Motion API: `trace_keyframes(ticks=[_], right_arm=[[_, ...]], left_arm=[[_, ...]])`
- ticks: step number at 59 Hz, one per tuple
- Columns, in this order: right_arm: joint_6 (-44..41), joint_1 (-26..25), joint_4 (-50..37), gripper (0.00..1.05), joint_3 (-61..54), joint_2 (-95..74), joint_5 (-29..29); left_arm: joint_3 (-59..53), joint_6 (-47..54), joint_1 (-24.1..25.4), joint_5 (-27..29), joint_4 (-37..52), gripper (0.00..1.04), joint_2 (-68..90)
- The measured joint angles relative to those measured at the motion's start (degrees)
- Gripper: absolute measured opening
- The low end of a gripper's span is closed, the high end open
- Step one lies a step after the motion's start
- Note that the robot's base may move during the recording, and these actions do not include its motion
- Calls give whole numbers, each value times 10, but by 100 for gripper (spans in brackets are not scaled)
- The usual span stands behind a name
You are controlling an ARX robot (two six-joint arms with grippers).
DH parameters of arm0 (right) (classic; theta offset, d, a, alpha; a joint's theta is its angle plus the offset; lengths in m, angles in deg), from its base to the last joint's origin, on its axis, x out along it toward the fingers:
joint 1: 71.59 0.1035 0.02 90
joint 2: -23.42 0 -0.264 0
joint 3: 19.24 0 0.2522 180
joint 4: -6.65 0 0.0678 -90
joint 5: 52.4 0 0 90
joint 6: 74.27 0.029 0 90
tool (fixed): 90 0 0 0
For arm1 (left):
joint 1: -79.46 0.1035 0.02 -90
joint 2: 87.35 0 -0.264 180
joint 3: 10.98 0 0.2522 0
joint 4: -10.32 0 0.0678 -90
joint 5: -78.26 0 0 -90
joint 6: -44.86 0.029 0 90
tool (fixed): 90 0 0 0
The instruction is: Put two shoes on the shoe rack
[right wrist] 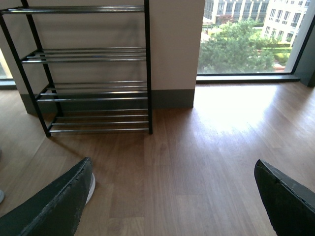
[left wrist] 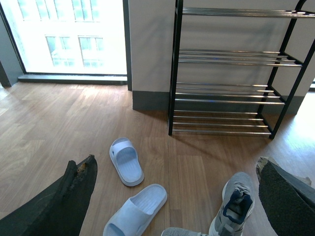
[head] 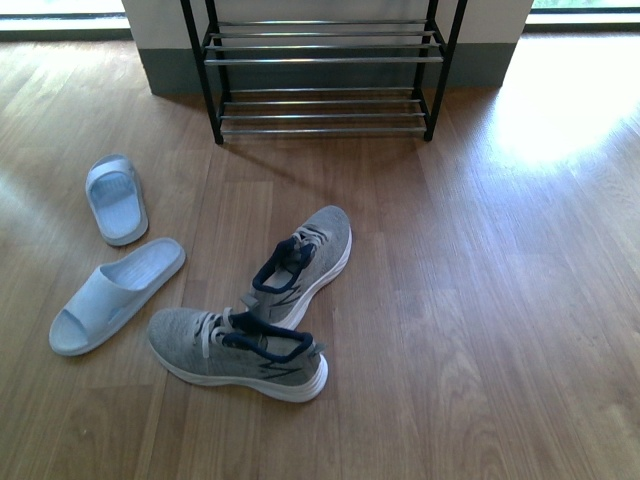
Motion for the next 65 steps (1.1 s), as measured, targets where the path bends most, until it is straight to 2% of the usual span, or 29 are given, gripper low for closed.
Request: trace_keyframes(ticks=[12,17,20,23,27,31,33,37,47,65], right_arm=[[0,0,0,96,0,0,0],[0,0,0,96,0,0,0],[0,0,0,96,0,0,0],[0,0,0,96,0,0,-1],[0,0,0,96,0,0,-1],[0,0,0,96,0,0,-1],[0,0,0,96,0,0,-1],[0,0,0,96,0,0,-1],[0,0,0,96,0,0,-1],[0,0,0,96,0,0,-1]], left_arm=[[0,-4,0,5,-1,95,1],[56,-139,-55,163,-117,95,110],[72,-231,-61,191,-107,95,186],[84,-329,-61,181,-59,95,284],[106,-456,-54,139,57,95,463],[151,-527,-52,109,172,95,662],[175,-542,-51,96,197,95,741],[224,-555,-52,77,203,95,880],[330,-555,-57,27,164,95,1095],[512,-593,-89,-60,110,95,1322]])
